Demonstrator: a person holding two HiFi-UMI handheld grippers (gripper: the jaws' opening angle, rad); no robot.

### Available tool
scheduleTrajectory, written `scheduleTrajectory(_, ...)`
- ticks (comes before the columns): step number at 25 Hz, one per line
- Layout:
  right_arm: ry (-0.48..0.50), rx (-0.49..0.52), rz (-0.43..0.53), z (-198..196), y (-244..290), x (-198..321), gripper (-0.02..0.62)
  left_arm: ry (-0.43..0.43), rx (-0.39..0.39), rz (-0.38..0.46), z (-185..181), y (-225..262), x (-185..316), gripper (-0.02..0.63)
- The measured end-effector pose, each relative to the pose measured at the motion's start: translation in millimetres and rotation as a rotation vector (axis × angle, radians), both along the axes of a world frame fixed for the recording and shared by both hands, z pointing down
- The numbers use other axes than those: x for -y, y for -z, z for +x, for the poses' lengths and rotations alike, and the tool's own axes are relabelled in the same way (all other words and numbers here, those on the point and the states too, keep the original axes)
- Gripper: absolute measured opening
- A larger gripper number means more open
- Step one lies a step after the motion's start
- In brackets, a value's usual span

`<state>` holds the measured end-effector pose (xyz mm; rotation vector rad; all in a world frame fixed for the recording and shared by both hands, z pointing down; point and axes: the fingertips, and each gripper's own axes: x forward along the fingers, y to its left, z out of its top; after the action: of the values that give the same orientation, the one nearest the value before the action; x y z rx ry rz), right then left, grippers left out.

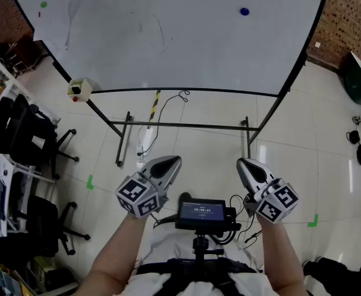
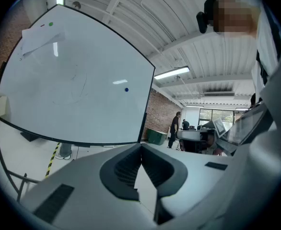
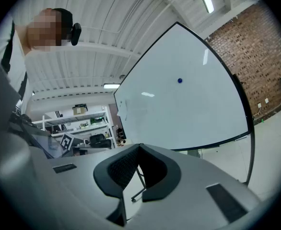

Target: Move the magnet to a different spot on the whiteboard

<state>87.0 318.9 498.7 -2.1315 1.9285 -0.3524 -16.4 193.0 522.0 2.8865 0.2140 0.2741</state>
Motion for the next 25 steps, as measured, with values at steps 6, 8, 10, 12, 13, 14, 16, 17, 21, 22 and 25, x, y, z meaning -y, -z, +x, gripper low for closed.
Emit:
scheduleTrajectory(6, 0.006, -0.029, -0.001, 13.4, 5.7, 68.7, 0.031, 0.004, 0.006, -0.002, 10.8, -4.9, 68.3, 0.034)
scheduleTrajectory(8, 0.002, -0.037, -0.007, 19.8, 8.0, 87.7, 0.031, -0.007, 0.004, -0.004, 18.2, -4.6, 85.4, 0.034)
scheduleTrajectory(10, -0.009, -0.045, -0.01, 26.6, 11.1, 106.5, 0.031, -0.021, -0.003, -0.006, 26.4, -3.1, 104.1, 0.034)
scheduleTrajectory(12, -0.022, -0.057, -0.01, 32.6, 15.0, 124.8, 0.031, -0.034, -0.012, -0.007, 34.1, -1.3, 124.0, 0.034)
scheduleTrajectory(13, -0.027, -0.065, -0.011, 35.1, 16.8, 133.7, 0.031, -0.04, -0.015, -0.005, 37.8, -0.3, 134.0, 0.034)
scheduleTrajectory(14, -0.032, -0.074, -0.014, 37.2, 18.1, 142.1, 0.031, -0.046, -0.018, -0.002, 41.5, 0.7, 144.0, 0.034)
scheduleTrajectory(16, -0.043, -0.088, -0.023, 41.7, 18.9, 157.1, 0.031, -0.054, -0.023, 0.004, 48.9, 2.1, 162.9, 0.034)
scheduleTrajectory(17, -0.049, -0.091, -0.026, 44.6, 18.9, 163.5, 0.031, -0.057, -0.025, 0.007, 52.3, 2.8, 171.3, 0.034)
scheduleTrajectory(21, -0.076, -0.099, -0.023, 58.7, 22.7, 188.0, 0.031, -0.068, -0.047, 0.019, 64.8, 9.3, 198.3, 0.034)
scheduleTrajectory(22, -0.08, -0.1, -0.023, 61.4, 23.2, 193.5, 0.031, -0.069, -0.054, 0.02, 67.6, 11.5, 203.7, 0.034)
scheduleTrajectory(25, -0.08, -0.095, -0.03, 63.8, 20.2, 206.7, 0.031, -0.065, -0.067, 0.02, 73.5, 18.3, 217.0, 0.034)
